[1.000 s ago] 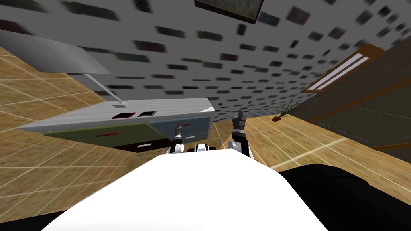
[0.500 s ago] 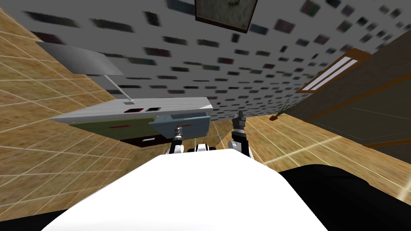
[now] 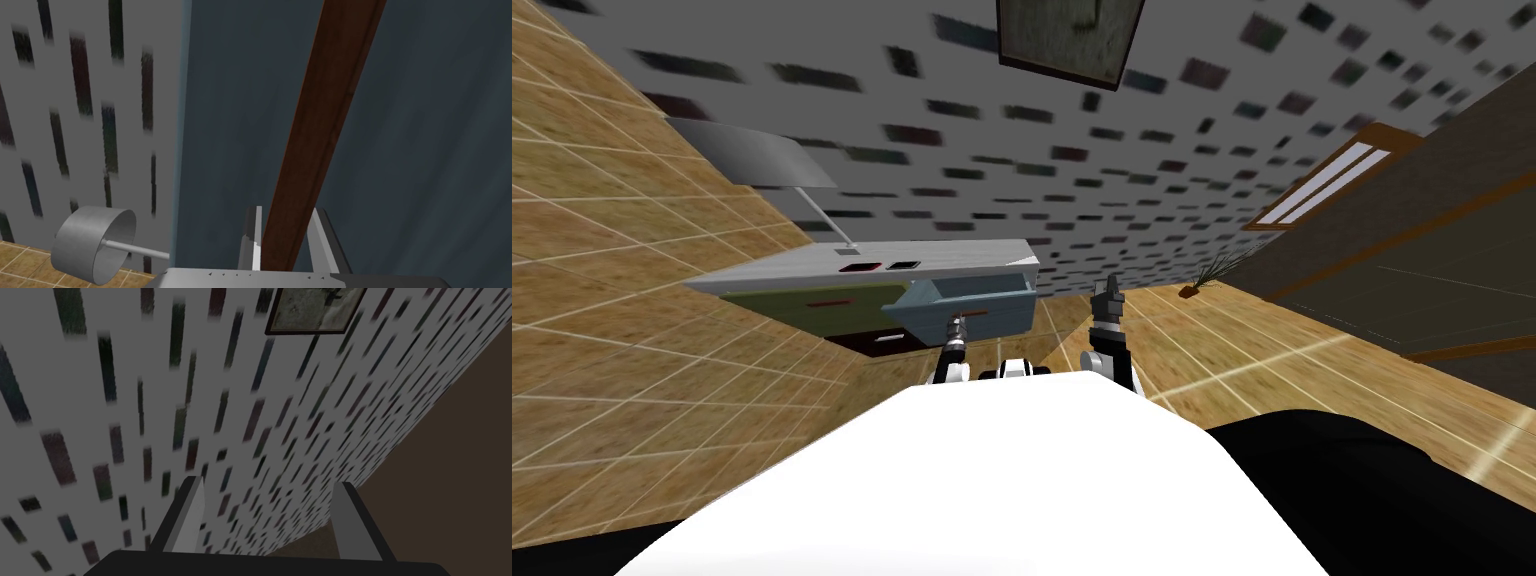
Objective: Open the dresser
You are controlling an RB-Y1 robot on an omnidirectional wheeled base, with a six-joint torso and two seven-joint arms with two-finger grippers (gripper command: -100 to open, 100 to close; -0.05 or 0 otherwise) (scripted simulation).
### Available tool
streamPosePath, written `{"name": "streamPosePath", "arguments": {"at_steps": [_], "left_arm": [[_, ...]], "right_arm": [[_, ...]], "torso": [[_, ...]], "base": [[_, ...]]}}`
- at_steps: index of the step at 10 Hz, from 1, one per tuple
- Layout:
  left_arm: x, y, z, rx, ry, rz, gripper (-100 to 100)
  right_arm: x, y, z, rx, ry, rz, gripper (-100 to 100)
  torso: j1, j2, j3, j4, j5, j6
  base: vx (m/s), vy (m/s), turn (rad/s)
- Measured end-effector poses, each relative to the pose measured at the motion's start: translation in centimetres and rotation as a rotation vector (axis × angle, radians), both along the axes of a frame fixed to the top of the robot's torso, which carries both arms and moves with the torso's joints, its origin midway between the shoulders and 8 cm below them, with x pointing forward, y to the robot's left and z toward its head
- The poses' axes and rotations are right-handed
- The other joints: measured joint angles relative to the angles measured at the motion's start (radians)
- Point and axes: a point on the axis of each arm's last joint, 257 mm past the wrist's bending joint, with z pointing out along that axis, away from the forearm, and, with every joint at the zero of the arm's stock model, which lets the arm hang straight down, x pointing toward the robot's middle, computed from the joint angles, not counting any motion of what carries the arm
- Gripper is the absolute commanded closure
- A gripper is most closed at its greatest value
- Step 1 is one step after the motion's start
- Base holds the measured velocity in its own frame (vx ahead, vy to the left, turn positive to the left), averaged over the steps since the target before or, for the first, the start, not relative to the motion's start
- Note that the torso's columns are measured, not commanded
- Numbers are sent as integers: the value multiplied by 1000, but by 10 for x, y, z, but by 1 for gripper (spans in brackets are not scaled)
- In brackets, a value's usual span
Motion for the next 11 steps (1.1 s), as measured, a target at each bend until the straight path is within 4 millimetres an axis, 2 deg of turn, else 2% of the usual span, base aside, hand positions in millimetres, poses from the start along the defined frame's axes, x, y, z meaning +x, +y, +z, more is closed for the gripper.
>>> {"name": "streamPosePath", "arguments": {"at_steps": [6, 9, 10, 11], "left_arm": [[15, 0, 34, -1, -1, -6, -100], [18, 0, 43, -5, 17, -9, -100], [17, 0, 41, -5, 24, -9, 0], [17, 0, 39, -5, 29, -9, 0]], "right_arm": [[0, 0, 0, 0, 0, 0, 0], [0, 0, 0, 0, 0, 0, 0], [0, 0, 0, 0, 0, 0, 0], [0, 0, 0, 0, 0, 0, 0]], "torso": [[1, 2, 1, -2, 1, 0], [-1, 7, 3, 4, -2, -1], [-1, 6, 3, 2, -1, -1], [0, 4, 2, 1, 0, 0]], "base": [[-17, -5, 11], [-19, -6, 8], [0, 0, 0], [0, 0, 0]]}}
